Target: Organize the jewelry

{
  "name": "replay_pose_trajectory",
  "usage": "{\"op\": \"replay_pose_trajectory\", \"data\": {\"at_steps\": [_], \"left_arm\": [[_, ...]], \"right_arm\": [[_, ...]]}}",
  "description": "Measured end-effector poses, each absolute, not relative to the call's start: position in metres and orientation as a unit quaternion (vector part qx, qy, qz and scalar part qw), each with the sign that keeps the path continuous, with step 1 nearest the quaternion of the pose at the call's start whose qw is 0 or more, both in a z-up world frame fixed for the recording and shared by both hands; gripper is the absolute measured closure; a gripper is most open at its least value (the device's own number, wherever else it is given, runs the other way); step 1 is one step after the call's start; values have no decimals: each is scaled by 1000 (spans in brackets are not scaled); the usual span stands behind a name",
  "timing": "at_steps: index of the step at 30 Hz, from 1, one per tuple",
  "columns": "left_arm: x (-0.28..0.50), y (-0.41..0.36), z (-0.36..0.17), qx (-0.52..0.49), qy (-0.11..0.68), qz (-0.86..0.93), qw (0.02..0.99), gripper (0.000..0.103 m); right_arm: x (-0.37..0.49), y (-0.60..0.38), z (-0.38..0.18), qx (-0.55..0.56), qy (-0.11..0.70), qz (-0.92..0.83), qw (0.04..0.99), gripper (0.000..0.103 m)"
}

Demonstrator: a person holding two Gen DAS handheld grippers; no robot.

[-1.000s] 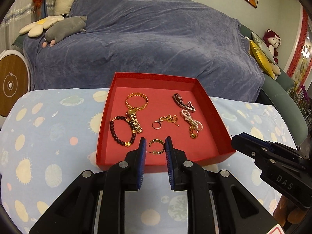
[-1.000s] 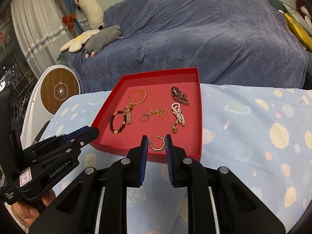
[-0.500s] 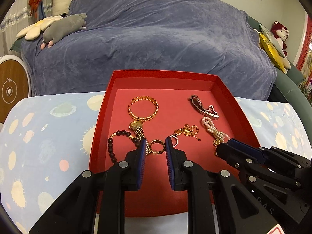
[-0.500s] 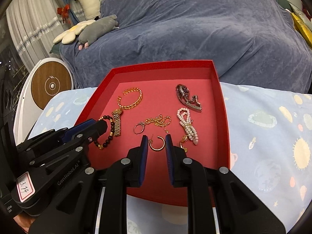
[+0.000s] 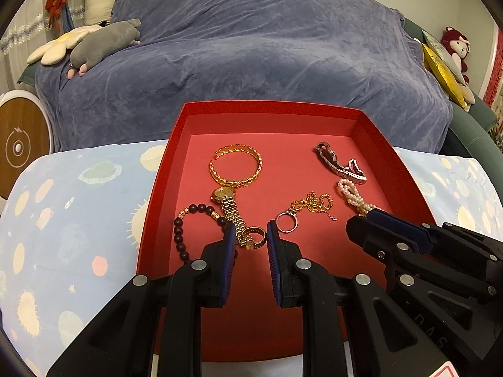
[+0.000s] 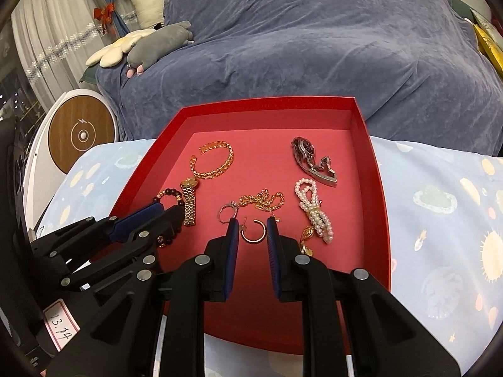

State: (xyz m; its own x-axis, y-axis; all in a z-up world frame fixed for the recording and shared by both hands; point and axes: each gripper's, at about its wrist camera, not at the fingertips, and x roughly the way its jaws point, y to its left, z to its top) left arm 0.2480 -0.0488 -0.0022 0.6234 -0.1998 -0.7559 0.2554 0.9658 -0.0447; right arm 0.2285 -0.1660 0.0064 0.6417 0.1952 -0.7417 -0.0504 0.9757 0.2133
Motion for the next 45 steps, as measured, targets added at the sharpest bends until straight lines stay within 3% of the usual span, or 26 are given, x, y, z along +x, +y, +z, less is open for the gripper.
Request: {"op": "replay_pose_trajectory", "data": {"at_steps": [5, 10, 14, 35, 45], "left_arm": [[250, -49, -2, 36, 416, -123, 900, 83], [248, -46, 5, 36, 413, -109, 903, 66], [244, -44, 12, 37, 411, -106, 905, 65], [214, -42, -12, 61, 438, -99, 891, 61], [154, -30, -15, 57, 464, -113, 877, 59]], "right_arm": [[231, -165, 11, 80, 412, 63, 906, 84], [225, -167, 20, 81, 407, 57, 908, 84], [216, -167, 27, 75, 403, 52, 910, 77], [187, -166, -10, 69, 447, 52, 890, 73], [123, -159, -7, 71, 474, 63, 876, 73]]}}
